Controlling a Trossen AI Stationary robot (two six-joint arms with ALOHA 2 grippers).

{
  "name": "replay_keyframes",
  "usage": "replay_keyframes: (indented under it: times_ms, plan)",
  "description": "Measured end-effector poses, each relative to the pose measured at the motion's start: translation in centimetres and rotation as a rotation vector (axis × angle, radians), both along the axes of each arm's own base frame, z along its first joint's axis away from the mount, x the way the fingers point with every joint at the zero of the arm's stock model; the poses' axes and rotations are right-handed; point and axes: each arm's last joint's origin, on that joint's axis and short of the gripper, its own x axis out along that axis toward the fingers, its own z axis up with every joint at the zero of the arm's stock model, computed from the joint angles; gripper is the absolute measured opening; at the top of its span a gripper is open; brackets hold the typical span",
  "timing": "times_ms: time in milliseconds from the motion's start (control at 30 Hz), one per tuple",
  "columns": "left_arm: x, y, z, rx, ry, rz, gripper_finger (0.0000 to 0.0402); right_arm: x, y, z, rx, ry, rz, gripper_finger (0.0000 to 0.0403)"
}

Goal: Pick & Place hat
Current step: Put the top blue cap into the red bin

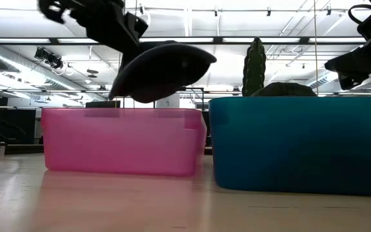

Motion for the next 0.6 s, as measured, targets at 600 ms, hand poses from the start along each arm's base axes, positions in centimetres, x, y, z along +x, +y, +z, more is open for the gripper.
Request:
replay_keyframes:
  times_ms: [600]
  plan:
    - [0.4, -1.1, -1.8, 0.075, 0.120, -0.082, 0.0003, 0.0, 0.0, 0.0, 0.000, -0.002, 0.000, 0.0036]
